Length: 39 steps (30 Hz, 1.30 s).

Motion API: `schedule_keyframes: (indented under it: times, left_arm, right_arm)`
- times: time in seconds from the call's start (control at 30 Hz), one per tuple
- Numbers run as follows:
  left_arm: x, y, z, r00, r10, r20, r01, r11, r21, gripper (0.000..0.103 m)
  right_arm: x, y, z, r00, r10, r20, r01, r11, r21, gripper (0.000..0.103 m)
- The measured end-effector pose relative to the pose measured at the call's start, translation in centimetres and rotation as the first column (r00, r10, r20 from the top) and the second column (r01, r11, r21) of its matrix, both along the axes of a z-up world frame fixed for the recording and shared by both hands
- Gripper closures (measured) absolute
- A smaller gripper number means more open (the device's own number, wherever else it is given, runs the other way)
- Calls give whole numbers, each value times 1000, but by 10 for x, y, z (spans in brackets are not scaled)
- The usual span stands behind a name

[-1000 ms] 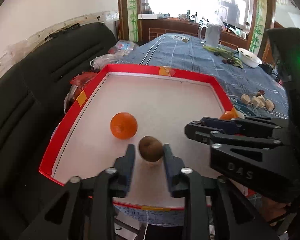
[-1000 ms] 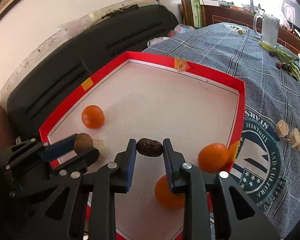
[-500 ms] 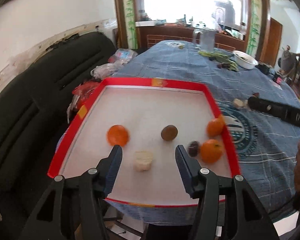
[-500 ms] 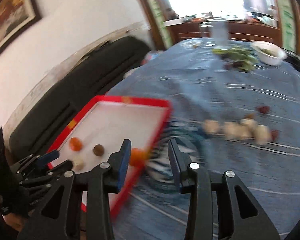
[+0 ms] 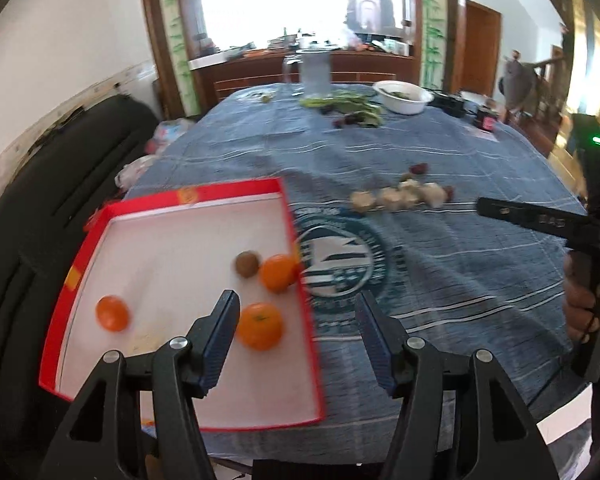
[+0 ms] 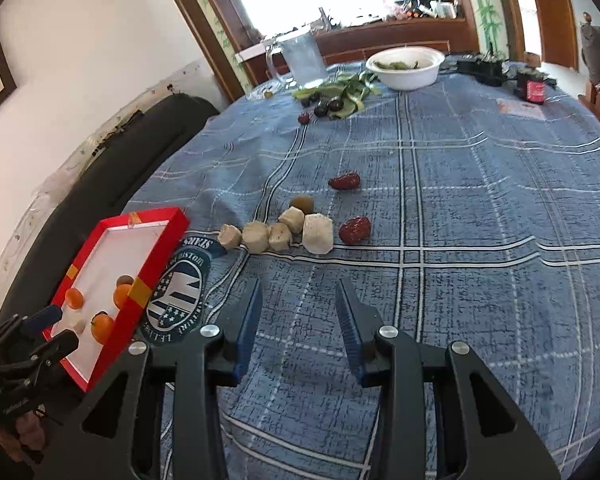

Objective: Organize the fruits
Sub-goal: 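Grasp a white yam cube with the right tool while the left tool grasps a round yam slice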

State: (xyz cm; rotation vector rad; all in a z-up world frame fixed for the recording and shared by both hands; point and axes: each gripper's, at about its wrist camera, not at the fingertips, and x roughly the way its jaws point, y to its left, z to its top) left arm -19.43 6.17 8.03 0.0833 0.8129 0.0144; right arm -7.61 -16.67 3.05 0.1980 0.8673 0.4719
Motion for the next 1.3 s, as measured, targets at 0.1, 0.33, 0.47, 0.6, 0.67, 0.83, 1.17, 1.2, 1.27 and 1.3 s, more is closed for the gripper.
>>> schedule_keyframes:
  times: [0.1, 0.33, 0.47, 0.6, 0.67, 0.83, 1.17, 1.2, 1.27, 1.3]
  left_arm:
    - [5, -16, 3, 1000, -30, -1, 30, 999, 11, 42]
    - [25, -33, 7, 997, -64, -31, 64, 998, 0, 42]
    - [42, -40, 6, 996, -81, -48, 81, 997, -5, 42]
    - [65, -48, -1, 993, -86, -83, 85, 996, -10, 42]
    - [73, -53, -4, 991, -87, -100, 87, 996, -6, 42]
    - [98, -69, -21, 978, -126, -165, 127, 992, -8, 42]
    - [146, -106, -53, 942, -200, -270, 185, 979, -81, 61]
    - [149, -108, -55, 940, -199, -277, 183, 980, -82, 63]
    - [160, -110, -62, 939, -192, -285, 175, 981, -86, 63]
    - [164, -109, -64, 940, -186, -286, 167, 982, -90, 63]
  right_arm:
    - [16, 8, -7, 999, 27, -26, -27, 1000, -8, 63]
    - [57, 23, -22, 996, -3, -84, -1, 999, -49, 63]
    - [69, 25, -24, 995, -8, -96, 4, 999, -49, 63]
    - [74, 28, -30, 996, 7, -90, -13, 998, -63, 64]
    - [74, 26, -33, 997, 10, -79, -16, 997, -78, 72]
    - [77, 7, -27, 996, -11, -94, 10, 1000, -15, 76]
    - [79, -35, -3, 992, -95, -85, 107, 982, 156, 76]
    - [79, -36, -2, 991, -98, -86, 111, 980, 164, 76]
    - [80, -39, 0, 991, -107, -86, 121, 977, 176, 76]
    - [79, -41, 1, 990, -109, -87, 124, 975, 187, 76]
